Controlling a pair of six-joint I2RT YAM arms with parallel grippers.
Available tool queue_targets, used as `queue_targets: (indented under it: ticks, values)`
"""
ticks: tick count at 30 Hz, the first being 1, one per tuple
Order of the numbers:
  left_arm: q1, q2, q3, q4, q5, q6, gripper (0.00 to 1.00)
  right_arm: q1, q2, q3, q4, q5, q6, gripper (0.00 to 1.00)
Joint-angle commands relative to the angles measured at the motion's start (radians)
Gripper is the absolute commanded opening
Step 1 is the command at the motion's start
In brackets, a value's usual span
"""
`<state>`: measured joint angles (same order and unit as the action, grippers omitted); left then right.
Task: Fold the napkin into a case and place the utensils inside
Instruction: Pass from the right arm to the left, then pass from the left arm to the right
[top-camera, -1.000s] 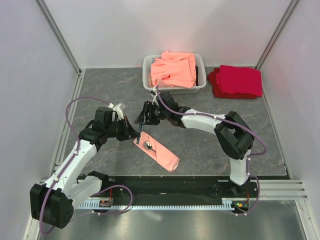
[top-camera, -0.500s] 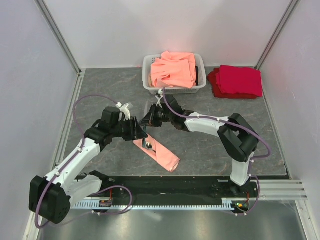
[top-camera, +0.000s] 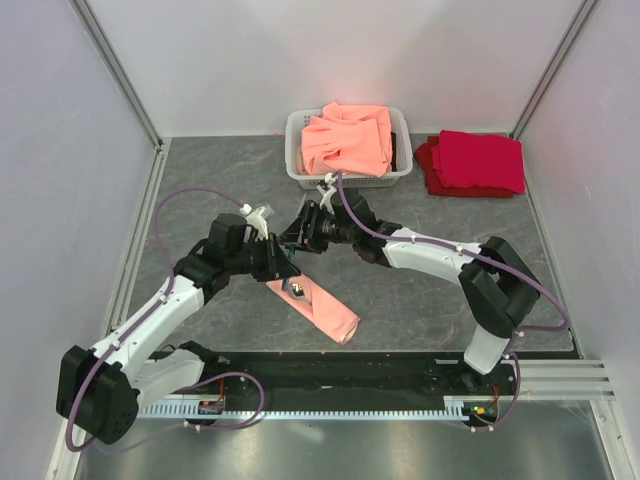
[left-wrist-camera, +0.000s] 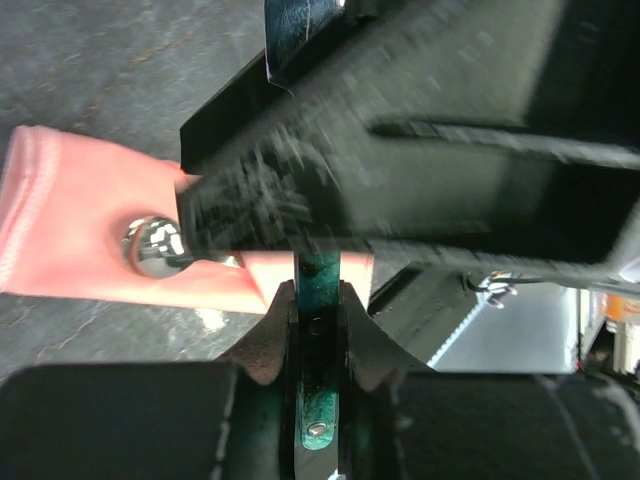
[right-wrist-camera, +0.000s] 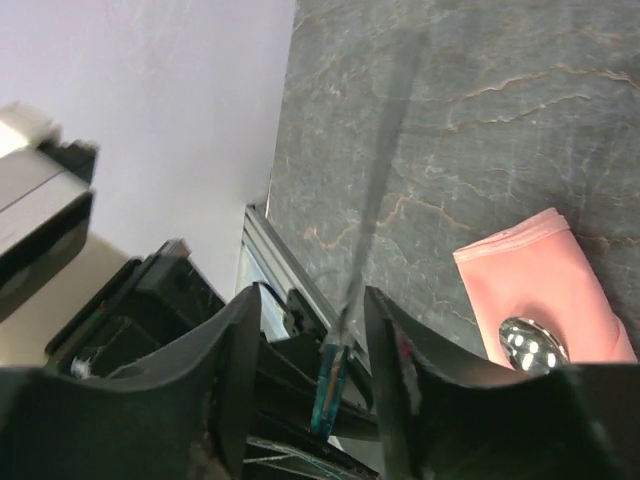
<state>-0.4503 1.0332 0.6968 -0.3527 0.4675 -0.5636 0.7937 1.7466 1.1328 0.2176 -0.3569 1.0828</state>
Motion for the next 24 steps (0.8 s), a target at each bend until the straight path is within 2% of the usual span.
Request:
queue_targets:
  ticks: [1, 5, 8, 11, 14, 17, 20, 21, 24]
  values:
    - [0.005, -0.038, -0.023, 0.121, 0.158, -0.056, 0.02, -0.04, -0.09, 0.002, 0.025, -0.118, -0.171, 0.61]
    - [0.018, -0.068, -0.077, 0.245, 0.328, -0.162, 0.02, -0.125, -0.177, -0.085, 0.14, -0.272, -0.228, 0.73]
    - [0.024, -0.082, -0.1, 0.343, 0.416, -0.243, 0.02, -0.151, -0.251, -0.102, 0.105, -0.324, -0.326, 0.75]
    - [0.028, -0.096, -0.126, 0.484, 0.483, -0.347, 0.02, -0.168, -0.314, -0.154, 0.141, -0.37, -0.348, 0.75]
    - [0.028, -0.09, -0.117, 0.559, 0.548, -0.401, 0.02, -0.175, -0.344, -0.185, 0.183, -0.393, -0.345, 0.75]
    - [0.028, -0.094, -0.121, 0.645, 0.579, -0.469, 0.02, -0.175, -0.363, -0.211, 0.256, -0.418, -0.293, 0.7]
    - [0.028, -0.093, -0.128, 0.676, 0.594, -0.504, 0.02, -0.175, -0.395, -0.245, 0.345, -0.396, -0.258, 0.63]
    - [0.028, -0.093, -0.132, 0.687, 0.597, -0.509, 0.02, -0.177, -0.403, -0.254, 0.389, -0.393, -0.247, 0.57]
    - [0.028, -0.091, -0.144, 0.739, 0.608, -0.539, 0.02, -0.175, -0.409, -0.268, 0.42, -0.386, -0.224, 0.56]
